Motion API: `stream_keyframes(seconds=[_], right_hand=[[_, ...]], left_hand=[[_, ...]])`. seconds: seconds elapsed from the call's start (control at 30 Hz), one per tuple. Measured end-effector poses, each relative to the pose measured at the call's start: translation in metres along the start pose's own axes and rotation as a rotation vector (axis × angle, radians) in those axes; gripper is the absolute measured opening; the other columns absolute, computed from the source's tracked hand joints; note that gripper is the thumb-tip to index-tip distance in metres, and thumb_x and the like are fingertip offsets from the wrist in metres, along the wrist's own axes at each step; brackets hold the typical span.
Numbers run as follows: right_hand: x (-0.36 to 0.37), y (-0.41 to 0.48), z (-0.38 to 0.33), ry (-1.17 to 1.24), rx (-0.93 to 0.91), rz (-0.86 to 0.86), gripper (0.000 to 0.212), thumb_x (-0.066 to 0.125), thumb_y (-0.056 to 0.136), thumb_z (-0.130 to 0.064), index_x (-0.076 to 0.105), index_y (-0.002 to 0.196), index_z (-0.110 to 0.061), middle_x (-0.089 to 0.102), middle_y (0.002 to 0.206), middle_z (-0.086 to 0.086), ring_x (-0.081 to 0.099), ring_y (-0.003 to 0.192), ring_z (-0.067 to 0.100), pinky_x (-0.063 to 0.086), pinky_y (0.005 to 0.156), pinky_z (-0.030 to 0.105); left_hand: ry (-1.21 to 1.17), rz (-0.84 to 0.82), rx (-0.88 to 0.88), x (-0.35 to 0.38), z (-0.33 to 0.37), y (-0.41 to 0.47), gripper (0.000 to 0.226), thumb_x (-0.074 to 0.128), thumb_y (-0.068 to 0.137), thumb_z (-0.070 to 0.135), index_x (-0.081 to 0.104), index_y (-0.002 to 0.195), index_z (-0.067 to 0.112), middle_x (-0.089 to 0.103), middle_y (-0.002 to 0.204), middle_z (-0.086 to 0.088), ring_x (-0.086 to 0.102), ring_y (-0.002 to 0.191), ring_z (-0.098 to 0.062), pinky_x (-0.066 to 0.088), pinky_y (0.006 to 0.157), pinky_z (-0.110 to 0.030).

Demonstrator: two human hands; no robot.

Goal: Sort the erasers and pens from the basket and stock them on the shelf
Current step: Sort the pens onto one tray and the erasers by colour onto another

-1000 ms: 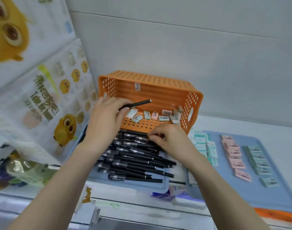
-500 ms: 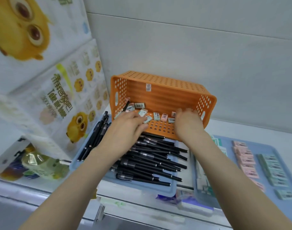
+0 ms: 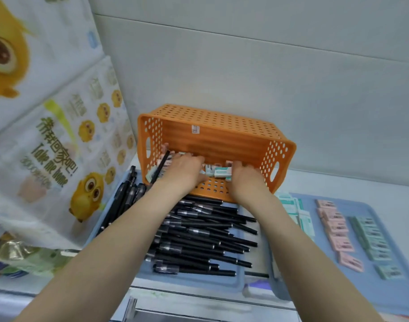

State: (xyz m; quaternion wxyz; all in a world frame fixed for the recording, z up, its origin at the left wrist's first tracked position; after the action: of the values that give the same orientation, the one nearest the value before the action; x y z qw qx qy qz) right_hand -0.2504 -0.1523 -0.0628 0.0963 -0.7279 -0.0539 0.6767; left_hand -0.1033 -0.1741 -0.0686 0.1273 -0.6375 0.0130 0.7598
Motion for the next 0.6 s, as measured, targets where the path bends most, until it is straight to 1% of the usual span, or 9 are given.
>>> stream_keyframes(seconds=[0.1,0.13,0.2,0.3,0.37,0.43,0.47,0.53,0.6], right_hand=[[-0.005,0.003,0.007,0.142,-0.049,0.083,0.047,0.063,0.090,-0.030,0.046,0.130,-0.012,0.051,0.129,0.016,0.049,0.117,0.032,0.042,0.097,0.037],[-0.006,0.003,0.010,0.165,-0.055,0.093,0.051,0.066,0.087,-0.035,0.048,0.129,-0.012,0.052,0.128,0.015,0.050,0.116,0.031,0.043,0.096,0.037],[-0.002,0.005,0.010,0.153,-0.041,0.049,0.062,0.069,0.083,-0.047,0.047,0.130,-0.012,0.053,0.128,0.013,0.051,0.116,0.030,0.043,0.096,0.036],[0.000,0.011,0.005,0.170,-0.032,0.041,0.069,0.071,0.079,-0.053,0.046,0.130,-0.014,0.056,0.127,0.011,0.054,0.115,0.029,0.045,0.094,0.036],[-0.004,0.013,0.005,0.257,-0.062,0.060,0.069,0.075,0.076,-0.050,0.046,0.129,-0.017,0.059,0.124,0.007,0.057,0.111,0.026,0.048,0.091,0.034],[-0.005,0.013,0.008,0.344,-0.099,0.050,0.067,0.078,0.075,-0.044,0.046,0.129,-0.021,0.062,0.121,0.002,0.060,0.107,0.021,0.049,0.086,0.030],[-0.005,0.013,0.009,0.370,-0.110,0.044,0.067,0.080,0.074,-0.042,0.046,0.129,-0.022,0.062,0.121,0.001,0.061,0.106,0.019,0.049,0.085,0.029],[-0.005,0.012,0.010,0.416,-0.119,0.037,0.072,0.082,0.073,-0.039,0.044,0.133,-0.022,0.061,0.124,0.000,0.060,0.108,0.018,0.047,0.084,0.026],[-0.006,0.012,0.012,0.487,-0.106,0.047,0.077,0.084,0.072,-0.037,0.043,0.135,-0.020,0.059,0.126,-0.001,0.059,0.111,0.019,0.044,0.084,0.024]], left_hand=[[-0.055,-0.004,-0.009,0.000,-0.004,0.000,0.061,0.061,0.089,0.048,0.044,0.141,0.019,0.049,0.135,-0.014,0.042,0.126,-0.036,0.034,0.105,-0.041],[-0.061,-0.016,-0.015,0.000,-0.006,0.000,0.064,0.062,0.089,0.048,0.042,0.143,0.020,0.048,0.137,-0.014,0.041,0.127,-0.036,0.034,0.105,-0.040],[-0.043,-0.038,-0.006,0.001,-0.007,0.002,0.065,0.062,0.089,0.047,0.040,0.144,0.021,0.048,0.139,-0.013,0.041,0.127,-0.035,0.035,0.106,-0.041],[-0.084,-0.007,-0.004,-0.003,-0.001,0.003,0.048,0.053,0.094,0.036,0.047,0.139,0.019,0.053,0.134,-0.014,0.046,0.123,-0.034,0.038,0.101,-0.040],[-0.179,0.065,-0.037,-0.007,-0.003,0.001,0.036,0.046,0.095,0.022,0.056,0.129,0.015,0.056,0.128,-0.015,0.050,0.117,-0.033,0.041,0.096,-0.037],[-0.254,0.116,-0.066,-0.009,-0.004,-0.003,0.036,0.043,0.096,0.014,0.057,0.129,0.013,0.055,0.128,-0.015,0.050,0.116,-0.033,0.042,0.095,-0.037],[-0.271,0.107,-0.070,-0.009,-0.002,-0.005,0.036,0.042,0.098,0.015,0.054,0.132,0.013,0.052,0.129,-0.016,0.050,0.117,-0.034,0.041,0.095,-0.037],[-0.304,0.054,-0.076,-0.007,0.002,-0.007,0.037,0.042,0.101,0.026,0.050,0.134,0.011,0.046,0.131,-0.018,0.049,0.119,-0.036,0.040,0.097,-0.037],[-0.320,-0.006,-0.083,-0.006,0.005,-0.008,0.050,0.051,0.097,0.038,0.044,0.138,0.010,0.040,0.137,-0.018,0.047,0.122,-0.035,0.039,0.099,-0.037]])
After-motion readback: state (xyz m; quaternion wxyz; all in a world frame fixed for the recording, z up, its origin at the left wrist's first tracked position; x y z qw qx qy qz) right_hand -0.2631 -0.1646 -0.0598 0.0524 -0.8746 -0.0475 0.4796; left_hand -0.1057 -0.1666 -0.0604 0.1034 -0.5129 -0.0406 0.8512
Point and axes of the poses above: each hand's wrist, its own y-axis towards the middle knuckle, its own x-axis out of the palm, z = x × y, the point moved 4 cm from there along y, towards the middle knuckle
